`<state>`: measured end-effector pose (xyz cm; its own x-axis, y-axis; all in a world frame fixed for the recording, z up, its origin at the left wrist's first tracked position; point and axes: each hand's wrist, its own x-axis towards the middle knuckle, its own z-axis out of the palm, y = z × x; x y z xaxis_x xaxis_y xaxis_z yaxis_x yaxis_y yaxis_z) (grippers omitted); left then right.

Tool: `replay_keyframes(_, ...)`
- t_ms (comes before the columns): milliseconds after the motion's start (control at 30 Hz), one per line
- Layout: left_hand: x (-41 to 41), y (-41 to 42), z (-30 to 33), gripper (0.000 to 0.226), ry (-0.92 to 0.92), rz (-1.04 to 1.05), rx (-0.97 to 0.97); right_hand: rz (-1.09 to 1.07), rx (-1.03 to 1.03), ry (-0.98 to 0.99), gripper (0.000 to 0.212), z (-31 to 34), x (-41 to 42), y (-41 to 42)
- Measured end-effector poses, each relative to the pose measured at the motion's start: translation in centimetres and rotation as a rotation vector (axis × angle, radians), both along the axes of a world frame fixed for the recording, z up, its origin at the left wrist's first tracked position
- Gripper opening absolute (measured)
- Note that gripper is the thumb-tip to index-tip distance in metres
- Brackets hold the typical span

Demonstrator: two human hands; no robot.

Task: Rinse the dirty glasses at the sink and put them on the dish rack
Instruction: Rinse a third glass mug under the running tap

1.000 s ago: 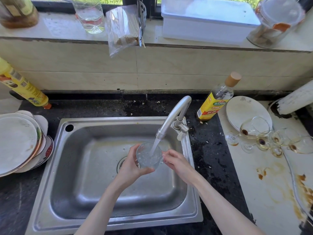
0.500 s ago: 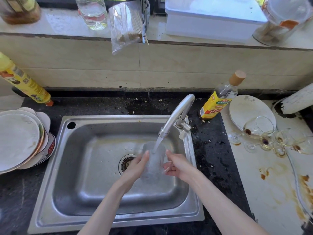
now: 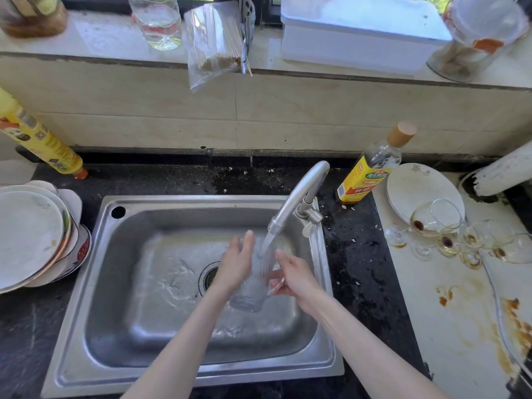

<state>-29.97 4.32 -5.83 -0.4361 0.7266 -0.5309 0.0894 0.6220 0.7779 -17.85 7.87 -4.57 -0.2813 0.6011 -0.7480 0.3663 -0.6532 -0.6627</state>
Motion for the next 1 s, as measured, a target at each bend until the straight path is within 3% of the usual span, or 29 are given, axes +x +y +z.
replay_keyframes(200, 2.6, -2.6, -2.1, 0.046, 0.218, -0.239, 0.103, -0.202, -0.018, -0.077, 0.029, -0.8, 0.3, 0.5)
replay_keyframes(367, -0.2, -0.2, -1.7, 0.063, -0.002, 0.029, -0.082, 0.026, 0.048, -0.048, 0.031, -0.2, 0.1, -1.1)
replay_keyframes(533, 1.0, -1.4, 0.4, 0.052, -0.149, -0.061, 0.186, -0.256, -0.079, 0.075, 0.025, -1.1, 0.3, 0.2)
replay_keyframes(633, 2.5, -2.7, 0.7, 0.081, -0.218, -0.167, 0.309, -0.327, -0.122, 0.043, 0.035, -1.7, 0.9, 1.1)
replay_keyframes(700, 2.5, -1.9, 1.0, 0.088, -0.231, -0.118, 0.315, -0.326, -0.187, 0.133, 0.040, -1.9, 1.0, 1.0)
replay_keyframes(767, 2.1, -0.9, 1.5, 0.074, -0.307, 0.027, 0.348, -0.287, -0.220, 0.239, 0.043, -1.7, 0.5, 0.6)
replay_keyframes(867, 1.2, 0.0, 1.5, 0.047, -0.396, 0.207, 0.403, -0.208, -0.125, 0.221, 0.033, -0.6, -0.6, 0.0)
replay_keyframes(1000, 1.0, -0.4, 2.0, 0.039, -0.223, 0.341, 0.408, -0.122, 0.040, 0.207, 0.046, 0.5, -1.5, -0.7)
